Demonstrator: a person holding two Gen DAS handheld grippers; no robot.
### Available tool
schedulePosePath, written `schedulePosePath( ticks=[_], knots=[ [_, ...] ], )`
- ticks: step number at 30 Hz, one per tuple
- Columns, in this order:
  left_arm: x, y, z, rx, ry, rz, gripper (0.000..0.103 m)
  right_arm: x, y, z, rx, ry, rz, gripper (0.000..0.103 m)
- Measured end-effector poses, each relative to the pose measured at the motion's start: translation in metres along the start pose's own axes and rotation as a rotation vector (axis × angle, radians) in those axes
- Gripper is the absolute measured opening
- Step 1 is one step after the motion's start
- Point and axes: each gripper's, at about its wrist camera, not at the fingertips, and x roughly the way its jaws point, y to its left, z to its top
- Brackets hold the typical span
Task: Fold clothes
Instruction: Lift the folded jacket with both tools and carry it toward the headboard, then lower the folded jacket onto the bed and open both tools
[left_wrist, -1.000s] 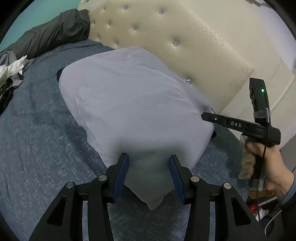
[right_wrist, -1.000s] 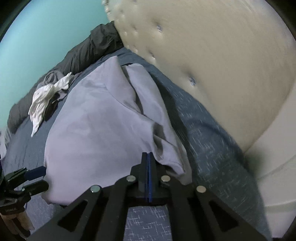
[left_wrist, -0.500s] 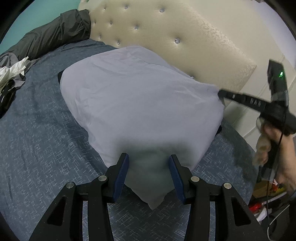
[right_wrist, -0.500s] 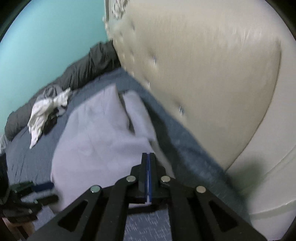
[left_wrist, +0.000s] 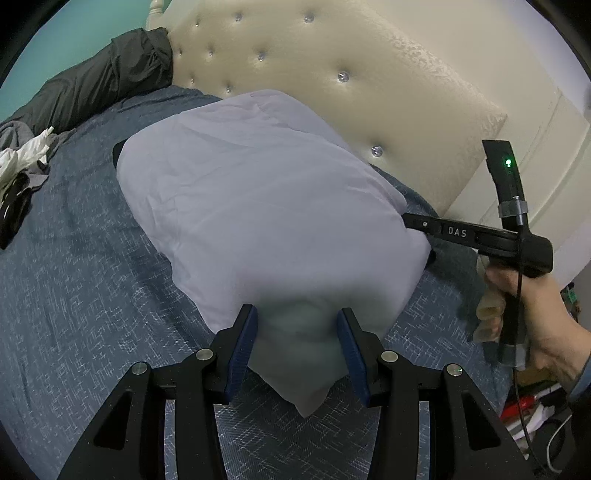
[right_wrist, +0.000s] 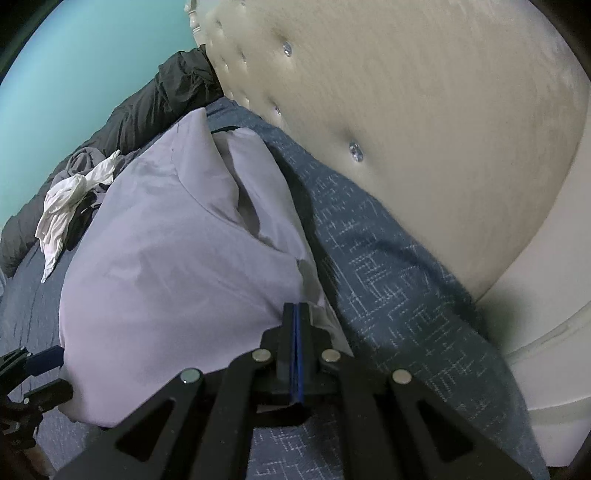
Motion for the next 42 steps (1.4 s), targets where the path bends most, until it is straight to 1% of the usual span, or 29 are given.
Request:
schedulePosePath(
  ticks=[2, 8, 12, 13, 19, 25, 35, 39, 42],
  knots=[
    [0.003, 0.001, 0.000, -0.008, 0.006, -0.005, 0.048, 0.008, -0.002, -0.004, 0.011, 0.019, 0.000, 0.000],
    [-0.004, 0.000, 0.005, -0.019, 0.025, 0.006, 0.049, 0.003, 0.001, 0.007, 0.059, 0.043, 0.004, 0.000],
    [-0.019, 0.004, 0.008, -0.046, 0.018, 0.015, 0.049, -0.035, 0.009, 0.014, 0.045, -0.041, -0.023, 0.000],
    [-0.022, 0.003, 0.008, -0.049, 0.017, 0.020, 0.049, -0.042, 0.012, 0.014, 0.034, -0.048, -0.026, 0.000],
    [-0.047, -0.002, 0.004, -0.075, -0.002, 0.040, 0.049, -0.081, 0.021, 0.015, 0.020, -0.082, -0.022, 0.000],
    [-0.077, -0.012, 0.006, -0.080, -0.026, 0.048, 0.049, -0.103, 0.039, 0.018, 0.017, -0.105, -0.008, 0.000],
    [-0.129, -0.028, 0.007, -0.079, -0.076, 0.056, 0.049, -0.155, 0.060, 0.001, 0.021, -0.144, 0.004, 0.000],
    [-0.149, -0.034, 0.004, -0.076, -0.096, 0.062, 0.053, -0.173, 0.070, -0.006, 0.021, -0.161, 0.007, 0.001],
    [-0.163, -0.038, 0.002, -0.071, -0.109, 0.068, 0.054, -0.188, 0.076, -0.011, 0.022, -0.171, 0.013, 0.001]
  ],
)
